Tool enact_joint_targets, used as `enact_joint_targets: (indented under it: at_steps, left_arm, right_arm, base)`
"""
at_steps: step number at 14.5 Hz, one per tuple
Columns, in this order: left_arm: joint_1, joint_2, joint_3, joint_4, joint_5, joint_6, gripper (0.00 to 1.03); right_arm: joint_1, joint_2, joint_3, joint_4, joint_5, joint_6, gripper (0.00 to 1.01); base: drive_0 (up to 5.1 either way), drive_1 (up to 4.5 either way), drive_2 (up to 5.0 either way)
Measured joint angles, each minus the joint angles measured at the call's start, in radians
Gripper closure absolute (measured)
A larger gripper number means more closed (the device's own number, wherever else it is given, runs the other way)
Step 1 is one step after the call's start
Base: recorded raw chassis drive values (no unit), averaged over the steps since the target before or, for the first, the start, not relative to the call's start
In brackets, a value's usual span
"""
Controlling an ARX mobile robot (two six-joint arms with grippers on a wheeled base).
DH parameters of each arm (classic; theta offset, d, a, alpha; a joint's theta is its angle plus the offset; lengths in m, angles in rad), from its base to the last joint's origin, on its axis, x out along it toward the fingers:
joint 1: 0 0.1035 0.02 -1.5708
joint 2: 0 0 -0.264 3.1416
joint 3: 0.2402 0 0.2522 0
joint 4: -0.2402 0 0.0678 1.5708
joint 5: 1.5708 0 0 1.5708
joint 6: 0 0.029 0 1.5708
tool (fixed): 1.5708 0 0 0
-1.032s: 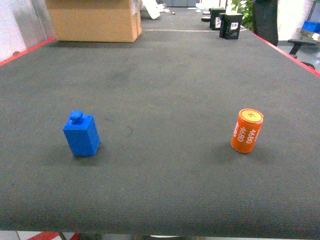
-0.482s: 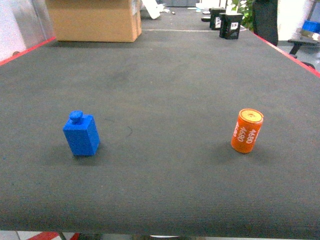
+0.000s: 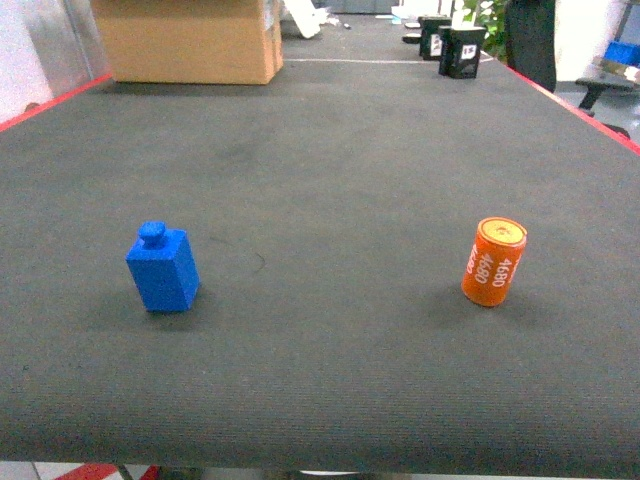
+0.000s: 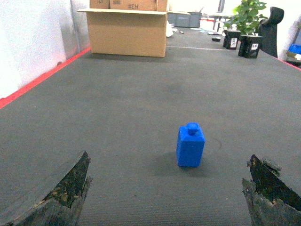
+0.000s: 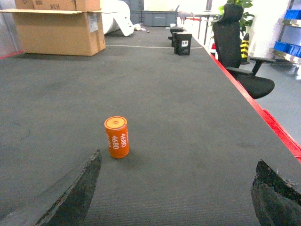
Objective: Sort blue parts and orange caps into right shelf containers
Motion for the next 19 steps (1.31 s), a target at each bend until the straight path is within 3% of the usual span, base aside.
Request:
enact_joint_targets:
  at_steps: [19]
  left_arm:
    - [0.000, 0.000, 0.000, 0.000, 0.000, 0.000, 0.05]
  right_arm:
    - [0.000, 0.000, 0.000, 0.000, 0.000, 0.000, 0.03]
  base:
    - [0.0, 0.00, 0.0]
